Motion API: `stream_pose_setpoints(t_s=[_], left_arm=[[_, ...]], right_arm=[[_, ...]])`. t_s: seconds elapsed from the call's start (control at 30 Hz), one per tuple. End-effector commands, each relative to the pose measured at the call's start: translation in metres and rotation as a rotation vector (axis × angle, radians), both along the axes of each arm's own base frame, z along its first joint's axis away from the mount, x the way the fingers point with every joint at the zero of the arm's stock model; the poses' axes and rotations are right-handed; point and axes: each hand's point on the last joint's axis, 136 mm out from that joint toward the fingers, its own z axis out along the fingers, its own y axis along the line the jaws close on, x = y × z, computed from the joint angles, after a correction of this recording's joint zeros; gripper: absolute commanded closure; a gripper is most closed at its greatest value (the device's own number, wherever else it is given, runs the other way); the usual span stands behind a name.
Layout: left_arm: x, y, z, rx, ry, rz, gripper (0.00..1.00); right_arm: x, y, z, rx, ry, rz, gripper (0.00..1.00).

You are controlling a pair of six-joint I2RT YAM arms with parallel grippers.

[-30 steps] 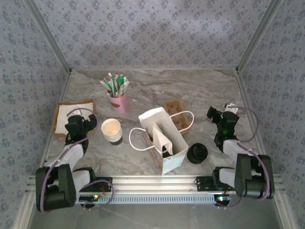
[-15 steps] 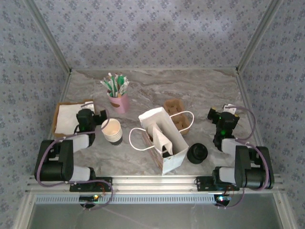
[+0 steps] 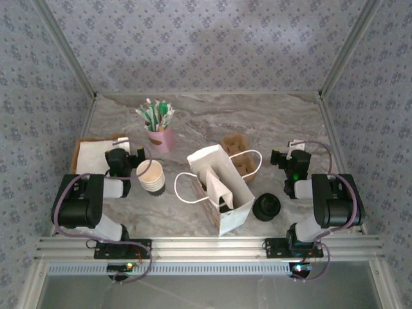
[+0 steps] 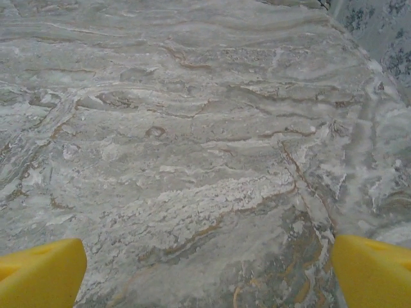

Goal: Pack the takeout coffee

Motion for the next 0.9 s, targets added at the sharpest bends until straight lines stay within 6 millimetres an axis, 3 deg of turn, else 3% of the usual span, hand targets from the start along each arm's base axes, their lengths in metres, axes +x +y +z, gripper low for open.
stream_pose_setpoints(t_s=[0.0, 0.87], left_arm=[[0.0122, 0.0007, 0.0132, -0.023, -0.039, -0.018, 0.00], [0.0126, 0.0004, 0.0127, -0.030, -0.034, -0.022, 0.01]], right_arm=[[0.0134, 0.0015, 0.0148, -0.017, -0.034, 0.025, 0.00], [0.0148, 0.0082, 0.0144, -0.017, -0.030, 0.062, 0.00]])
